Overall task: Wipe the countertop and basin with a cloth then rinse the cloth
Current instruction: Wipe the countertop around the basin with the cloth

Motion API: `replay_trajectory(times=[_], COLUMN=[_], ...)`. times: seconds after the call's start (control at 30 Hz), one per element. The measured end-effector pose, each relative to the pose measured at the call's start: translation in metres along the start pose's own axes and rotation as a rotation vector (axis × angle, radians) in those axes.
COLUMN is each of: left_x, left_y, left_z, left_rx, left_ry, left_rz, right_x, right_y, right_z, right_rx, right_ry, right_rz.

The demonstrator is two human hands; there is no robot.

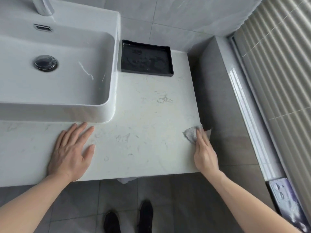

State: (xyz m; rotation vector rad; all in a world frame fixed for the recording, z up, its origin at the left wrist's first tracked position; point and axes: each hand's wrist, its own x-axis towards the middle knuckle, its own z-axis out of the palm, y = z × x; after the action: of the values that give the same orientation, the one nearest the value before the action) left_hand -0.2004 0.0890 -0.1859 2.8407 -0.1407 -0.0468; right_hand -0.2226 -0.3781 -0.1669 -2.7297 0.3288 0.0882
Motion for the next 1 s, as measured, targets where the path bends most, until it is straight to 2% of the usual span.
replay_trajectory(times=[0.1,0.2,0.27,0.4,0.5,0.63,0.87,0.93,1.0], left_x=[0.000,0.000,0.000,0.000,0.001,0.001,-0.001,0.000,0.000], left_y=[0.000,0.000,0.001,0.001,0.001,0.000,-0.001,0.000,0.002], left_z=[0.000,0.001,0.000,0.001,0.001,0.002,0.002,0.001,0.000], left_rx=[0.003,0.005,0.002,0.002,-0.003,0.001,0.000,0.001,0.004], left_ry=[0.000,0.005,0.007,0.019,0.025,0.022,0.020,0.018,0.016], left_rz=[0.000,-0.006,-0.002,0.003,0.011,0.011,0.002,0.001,0.000], right_x=[0.003,-0.003,-0.011,-0.030,-0.040,-0.041,-0.006,0.001,0.002], right_y=[0.001,-0.044,-0.079,-0.154,-0.171,-0.130,-0.012,-0.015,-0.043], right_z=[-0.028,-0.024,-0.002,0.050,0.073,0.060,0.011,-0.001,-0.003], right_rx=[0.126,0.203,0.218,0.098,-0.034,-0.050,-0.017,0.072,0.143], right_ry=[0.095,0.181,0.094,-0.214,-0.264,-0.175,-0.037,0.010,0.057], right_rz=[0.135,0.010,-0.172,-0.410,-0.483,-0.414,-0.057,0.057,0.034])
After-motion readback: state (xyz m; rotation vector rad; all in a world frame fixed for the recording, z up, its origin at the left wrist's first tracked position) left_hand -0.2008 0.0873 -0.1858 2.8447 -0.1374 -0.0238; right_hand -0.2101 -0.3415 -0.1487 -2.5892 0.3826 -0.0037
